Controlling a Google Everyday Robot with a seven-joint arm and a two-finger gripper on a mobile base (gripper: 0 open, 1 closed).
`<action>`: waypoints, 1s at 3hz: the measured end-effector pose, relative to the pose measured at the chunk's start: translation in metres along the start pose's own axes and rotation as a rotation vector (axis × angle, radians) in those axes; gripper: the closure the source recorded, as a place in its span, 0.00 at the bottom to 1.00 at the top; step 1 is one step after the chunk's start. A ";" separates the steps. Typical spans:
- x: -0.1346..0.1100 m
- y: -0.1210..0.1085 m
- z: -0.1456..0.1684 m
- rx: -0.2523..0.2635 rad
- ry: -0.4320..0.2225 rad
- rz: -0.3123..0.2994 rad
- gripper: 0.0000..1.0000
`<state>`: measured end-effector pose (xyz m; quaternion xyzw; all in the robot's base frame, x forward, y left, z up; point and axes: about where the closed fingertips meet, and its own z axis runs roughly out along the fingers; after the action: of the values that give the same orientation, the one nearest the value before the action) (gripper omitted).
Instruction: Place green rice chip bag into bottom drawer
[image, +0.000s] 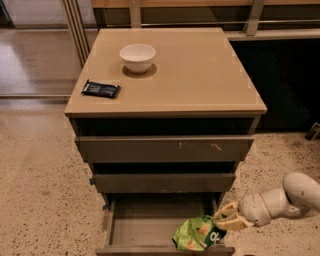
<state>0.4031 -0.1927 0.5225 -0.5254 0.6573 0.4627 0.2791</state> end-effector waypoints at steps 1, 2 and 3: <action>0.028 0.003 0.027 -0.044 -0.047 0.052 1.00; 0.027 0.003 0.026 -0.044 -0.046 0.050 1.00; 0.043 -0.015 0.031 0.011 -0.051 0.029 1.00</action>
Offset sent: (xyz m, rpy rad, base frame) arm -0.0141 0.0122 -0.0338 0.0515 0.0649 0.0016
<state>0.4005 -0.1837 0.4682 -0.5024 0.6598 0.4764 0.2920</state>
